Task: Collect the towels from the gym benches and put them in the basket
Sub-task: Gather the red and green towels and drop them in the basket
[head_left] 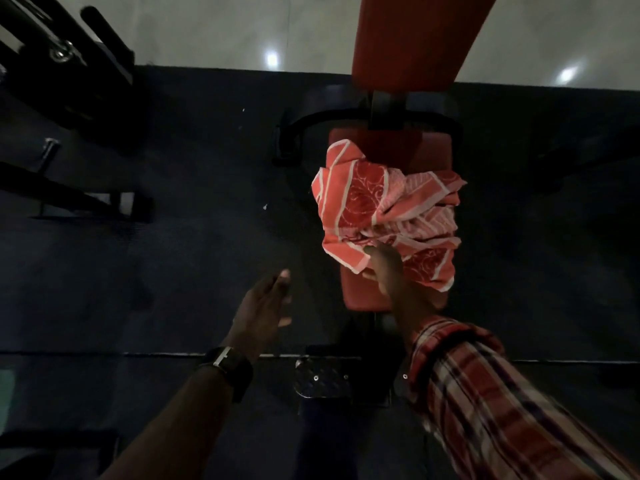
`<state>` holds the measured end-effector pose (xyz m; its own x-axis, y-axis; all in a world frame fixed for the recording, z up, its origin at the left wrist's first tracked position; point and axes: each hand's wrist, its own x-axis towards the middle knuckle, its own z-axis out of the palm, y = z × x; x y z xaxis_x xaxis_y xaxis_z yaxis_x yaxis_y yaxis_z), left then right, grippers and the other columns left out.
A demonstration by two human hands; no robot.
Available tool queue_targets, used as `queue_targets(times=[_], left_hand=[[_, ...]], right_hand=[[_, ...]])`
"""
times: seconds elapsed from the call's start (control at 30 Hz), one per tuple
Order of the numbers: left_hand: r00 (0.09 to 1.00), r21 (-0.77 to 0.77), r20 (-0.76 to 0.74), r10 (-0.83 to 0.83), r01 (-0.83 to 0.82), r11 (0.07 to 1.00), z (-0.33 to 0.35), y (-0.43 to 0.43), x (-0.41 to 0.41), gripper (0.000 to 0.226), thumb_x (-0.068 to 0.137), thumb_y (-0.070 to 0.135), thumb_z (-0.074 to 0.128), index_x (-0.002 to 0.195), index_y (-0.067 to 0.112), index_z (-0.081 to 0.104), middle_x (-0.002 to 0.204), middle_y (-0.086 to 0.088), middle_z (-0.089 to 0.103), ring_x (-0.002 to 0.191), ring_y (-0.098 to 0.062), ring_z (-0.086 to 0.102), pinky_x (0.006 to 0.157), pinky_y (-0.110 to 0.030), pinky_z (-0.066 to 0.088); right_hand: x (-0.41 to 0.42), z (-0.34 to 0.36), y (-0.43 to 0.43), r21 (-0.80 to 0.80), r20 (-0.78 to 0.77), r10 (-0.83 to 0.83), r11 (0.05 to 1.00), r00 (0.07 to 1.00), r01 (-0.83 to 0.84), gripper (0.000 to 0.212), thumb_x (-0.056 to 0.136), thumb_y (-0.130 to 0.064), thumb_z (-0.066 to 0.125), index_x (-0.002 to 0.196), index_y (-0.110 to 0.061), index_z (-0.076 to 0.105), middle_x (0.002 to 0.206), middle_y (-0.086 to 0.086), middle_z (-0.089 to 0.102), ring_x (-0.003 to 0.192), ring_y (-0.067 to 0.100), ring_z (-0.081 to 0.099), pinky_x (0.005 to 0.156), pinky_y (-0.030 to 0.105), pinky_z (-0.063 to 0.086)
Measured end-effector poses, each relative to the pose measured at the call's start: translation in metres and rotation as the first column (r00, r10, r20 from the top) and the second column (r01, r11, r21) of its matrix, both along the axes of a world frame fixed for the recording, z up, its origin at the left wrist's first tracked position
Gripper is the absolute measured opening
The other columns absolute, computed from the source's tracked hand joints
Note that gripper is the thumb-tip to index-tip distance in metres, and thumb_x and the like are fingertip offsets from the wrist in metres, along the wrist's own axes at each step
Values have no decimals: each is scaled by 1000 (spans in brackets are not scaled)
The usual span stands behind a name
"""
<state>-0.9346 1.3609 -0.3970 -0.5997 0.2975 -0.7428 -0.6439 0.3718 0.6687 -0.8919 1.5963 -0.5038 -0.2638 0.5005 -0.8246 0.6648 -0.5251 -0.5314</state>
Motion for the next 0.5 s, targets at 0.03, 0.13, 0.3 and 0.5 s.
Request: queue_targets(times=[0.03,0.13,0.3,0.5], left_hand=[[1000,-12,12,9,-9,1000,1,-5,-1,19,98,41,45,92,34,62,103,5,60,101,-17,59,74,-39,53],[999,-52,9,36,-36,998,5,-19,-7,17,97,42,46,95,34,60,107,4,62,103,-17,60,73,-36,54],[990,-5,63,129,-129,992,30,-28,-11,19,98,37,44,101,29,61,104,3,61,100,-16,59,71,-35,49],[980,4,-70,187,-187,982,85,-44,1,20,98,39,48,91,25,61,94,0,59,90,-21,57,78,-43,49]], right_hand=[[-1,-3,0,1,12,-12,1000,1000,12,38,87,-17,61,124,-9,58,117,15,59,105,30,61,61,34,53],[-4,-4,-5,51,-25,-15,999,1000,17,22,86,-15,63,105,-2,65,101,15,63,92,27,61,64,35,51],[-8,23,-33,183,-181,-29,981,983,62,25,85,-12,66,61,-17,61,65,4,60,65,19,56,62,33,45],[0,100,-81,217,-320,73,976,945,-2,22,83,-7,69,64,-16,60,59,6,56,56,20,51,59,34,44]])
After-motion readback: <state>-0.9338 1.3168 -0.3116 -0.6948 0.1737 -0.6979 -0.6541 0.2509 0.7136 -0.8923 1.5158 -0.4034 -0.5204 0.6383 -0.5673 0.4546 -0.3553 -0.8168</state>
